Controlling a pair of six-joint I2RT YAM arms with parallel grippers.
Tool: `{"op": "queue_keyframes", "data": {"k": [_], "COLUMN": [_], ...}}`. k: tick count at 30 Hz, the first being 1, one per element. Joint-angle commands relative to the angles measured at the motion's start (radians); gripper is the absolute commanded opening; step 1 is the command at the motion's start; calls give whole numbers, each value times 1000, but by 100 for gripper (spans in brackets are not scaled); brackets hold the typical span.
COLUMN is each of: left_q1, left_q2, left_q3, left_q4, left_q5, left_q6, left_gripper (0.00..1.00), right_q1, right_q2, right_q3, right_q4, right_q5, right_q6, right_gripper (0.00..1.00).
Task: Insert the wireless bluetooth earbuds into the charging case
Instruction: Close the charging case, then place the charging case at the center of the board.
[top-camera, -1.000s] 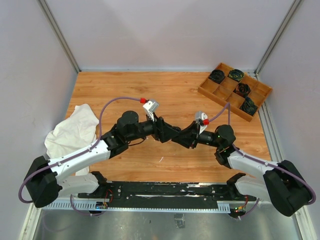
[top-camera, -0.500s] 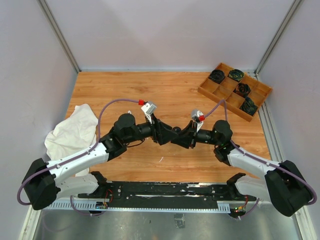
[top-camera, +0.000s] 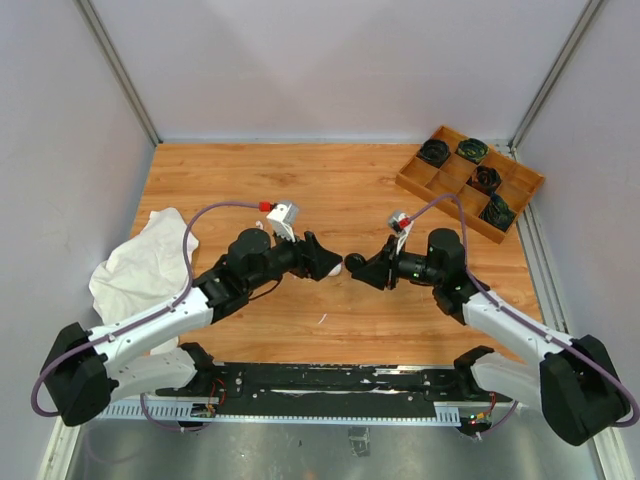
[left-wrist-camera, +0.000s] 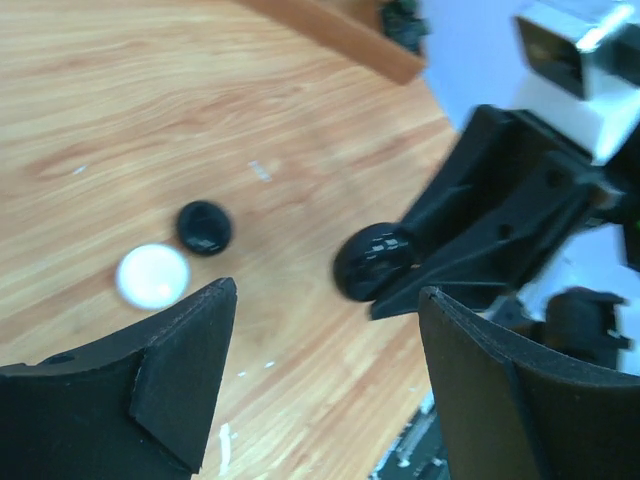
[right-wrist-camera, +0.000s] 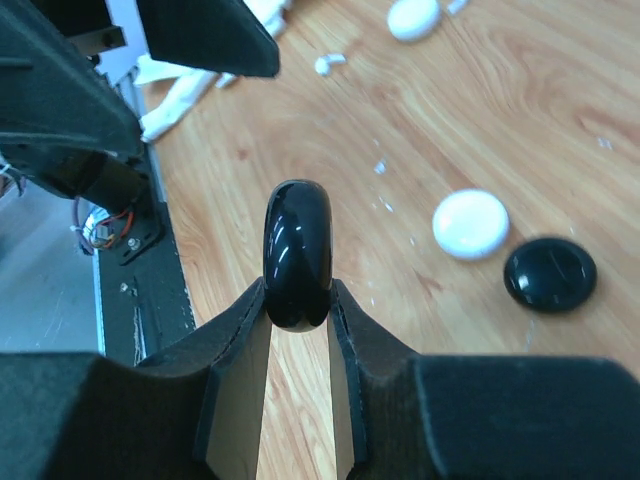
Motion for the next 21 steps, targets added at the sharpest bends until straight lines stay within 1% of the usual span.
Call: {"op": "queue_keyframes", "data": {"k": [1,5,8,14,17,21], "left_q1": [13,22,39,91,121,167], "left_q2": [40,102,146,204,212,209], "left_q3": [34,63,73,71,69,61], "left_q4": [-184,-308,-361,-405,-418,-429], "left_q5": [-261,-388,-425,-427,-419,-397], "left_q6": [-25,-49,-66,-96,-109,-117], "left_gripper": [79,80,81,85,85,86], "right_q1": [-54,-95,-123,-140,-156,-167], "right_q2": [0,52,110,261,331,420], "right_q3": [49,69,78,140,165,204], "right_q4": [-246,-351,-365,-389,-376,-364], "right_q5": [102,161,177,226,229,213], "right_q6": [-15,-2,32,55,83,112], "right_gripper": [3,4,4,7,7,11]}}
